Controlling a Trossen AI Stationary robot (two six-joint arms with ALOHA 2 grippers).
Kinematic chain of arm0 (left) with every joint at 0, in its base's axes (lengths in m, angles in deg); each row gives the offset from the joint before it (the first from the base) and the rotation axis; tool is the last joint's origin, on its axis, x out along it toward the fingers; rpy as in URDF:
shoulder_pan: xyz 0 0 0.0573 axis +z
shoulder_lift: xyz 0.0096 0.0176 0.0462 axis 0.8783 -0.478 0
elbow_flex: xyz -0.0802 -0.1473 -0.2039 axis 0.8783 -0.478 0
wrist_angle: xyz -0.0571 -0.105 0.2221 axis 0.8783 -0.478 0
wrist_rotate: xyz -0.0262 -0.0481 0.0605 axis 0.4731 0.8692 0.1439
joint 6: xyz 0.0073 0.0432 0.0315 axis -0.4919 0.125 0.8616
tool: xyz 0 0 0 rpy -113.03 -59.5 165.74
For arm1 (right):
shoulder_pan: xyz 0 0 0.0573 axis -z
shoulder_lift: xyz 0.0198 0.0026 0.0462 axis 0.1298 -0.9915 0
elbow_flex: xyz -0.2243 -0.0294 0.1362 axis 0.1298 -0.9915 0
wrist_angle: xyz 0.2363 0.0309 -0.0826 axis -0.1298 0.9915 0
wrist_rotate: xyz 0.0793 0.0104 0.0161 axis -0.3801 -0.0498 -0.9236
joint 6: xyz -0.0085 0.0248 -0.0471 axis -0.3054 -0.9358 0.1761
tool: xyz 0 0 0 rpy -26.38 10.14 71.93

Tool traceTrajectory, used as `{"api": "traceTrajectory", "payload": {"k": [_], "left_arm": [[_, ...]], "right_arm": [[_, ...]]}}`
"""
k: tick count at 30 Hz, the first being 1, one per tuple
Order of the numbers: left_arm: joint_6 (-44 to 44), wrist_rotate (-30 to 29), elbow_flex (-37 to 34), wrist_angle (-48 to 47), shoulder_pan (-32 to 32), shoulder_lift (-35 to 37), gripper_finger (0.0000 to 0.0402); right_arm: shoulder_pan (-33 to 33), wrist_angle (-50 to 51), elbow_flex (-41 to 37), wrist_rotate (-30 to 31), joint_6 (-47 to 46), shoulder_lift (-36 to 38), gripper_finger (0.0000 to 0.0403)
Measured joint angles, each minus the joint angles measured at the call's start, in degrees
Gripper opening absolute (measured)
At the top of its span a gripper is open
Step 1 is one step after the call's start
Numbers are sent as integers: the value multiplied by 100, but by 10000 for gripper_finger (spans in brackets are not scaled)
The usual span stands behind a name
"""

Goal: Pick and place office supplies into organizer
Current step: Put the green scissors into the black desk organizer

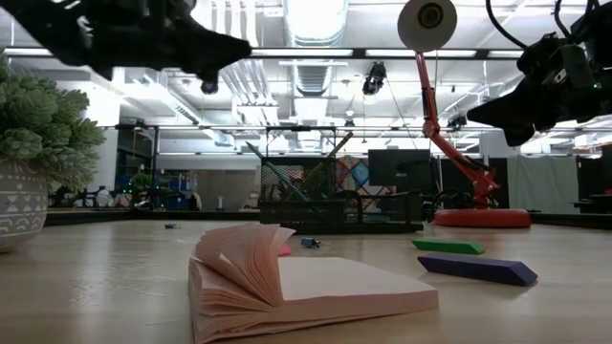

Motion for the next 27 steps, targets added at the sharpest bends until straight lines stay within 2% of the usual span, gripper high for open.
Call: {"api": "traceTrajectory", "payload": {"k": [7,15,22,27], "left_arm": [[145,-772,-724,9,2,736,59],[201,-1037,-1207,14,24,1281,59],[191,-1262,-1667,111,76,1580,59],[211,-1377,-1777,107,76,1745,59]], "right_arm": [[0,0,0,0,-6,0,9],[0,-221,0,-25,173,4,9],[-2,-257,0,-465,182,2,9],[-1,-346,0,-475,231,2,9]]}}
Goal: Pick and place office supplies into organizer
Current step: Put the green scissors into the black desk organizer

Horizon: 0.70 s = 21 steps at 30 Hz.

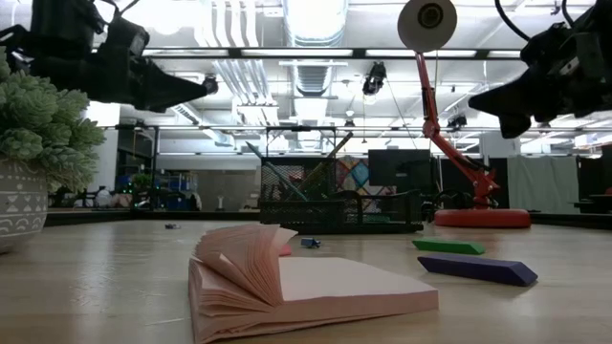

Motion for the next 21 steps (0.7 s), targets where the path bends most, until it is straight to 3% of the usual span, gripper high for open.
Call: {"api": "traceTrajectory", "payload": {"k": [6,11,16,21], "left_arm": [[102,-97,-3,-10,-2,-29,59],[104,-258,-4,-4,2,-115,59],[100,-265,18,-2,2,-109,59],[131,-268,40,107,6,-100,59]], "right_arm": [[-1,-347,0,-598,460,-58,14],[-1,-429,-2,-624,162,-172,69],[1,-315,193,-250,-941,-308,134],[-1,-25,706,-316,-2223,-568,155]]}}
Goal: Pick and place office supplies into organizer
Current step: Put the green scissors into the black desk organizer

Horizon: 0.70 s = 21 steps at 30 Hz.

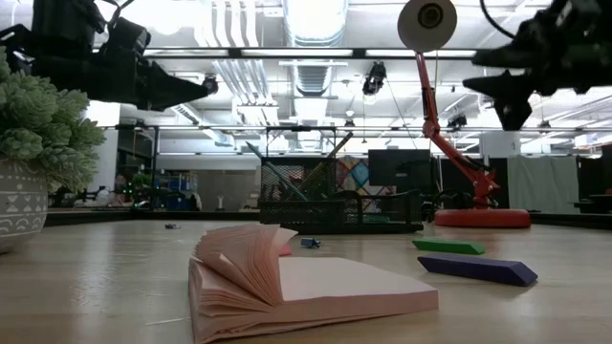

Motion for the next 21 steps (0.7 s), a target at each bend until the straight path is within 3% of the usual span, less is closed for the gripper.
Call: {"api": "traceTrajectory", "payload": {"k": [7,13,21], "left_arm": [[-4,-20,-22,24,1,-65,59],[-7,-20,-33,2,1,-132,59],[-10,-18,-33,0,1,-132,59]], "right_arm": [[-133,865,960,-50,-614,-679,147],[-497,2558,1880,12,-955,-1530,144],[-1076,3968,2669,341,-2389,-2665,144]]}}
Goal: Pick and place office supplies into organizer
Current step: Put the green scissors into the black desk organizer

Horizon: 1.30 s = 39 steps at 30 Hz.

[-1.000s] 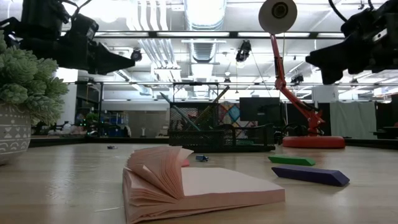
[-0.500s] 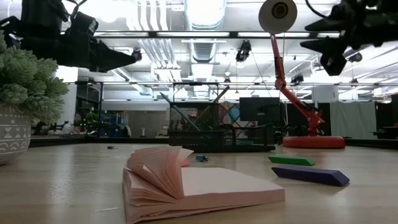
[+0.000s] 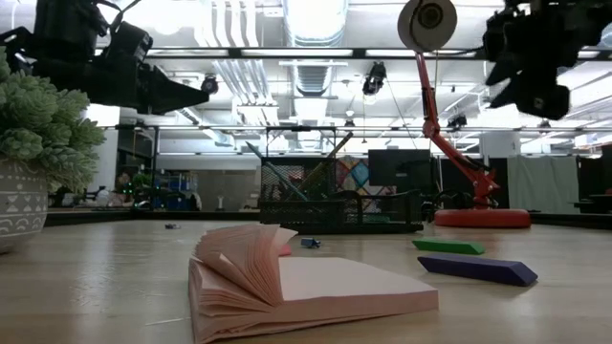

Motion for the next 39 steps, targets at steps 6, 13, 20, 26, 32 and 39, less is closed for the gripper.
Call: {"api": "traceTrajectory", "payload": {"k": [6,13,20,26,32,39], "left_arm": [[5,2,0,0,0,2,59],[8,2,52,30,0,4,59],[155,4,55,148,-2,4,59],[115,17,83,304,-3,10,59],[157,17,167,555,-2,11,59],[167,317,209,601,-3,9,59]], "right_arm": [[-459,501,418,0,-1299,-696,144],[-943,915,1020,-1,-2467,-1487,144],[-1304,1482,1708,-3,-3346,-2306,144],[-1537,3294,2409,-173,-4430,-3070,144],[-1880,4313,2686,-655,-5493,-3683,144],[-2299,3881,2717,-625,-6690,-4004,143]]}}
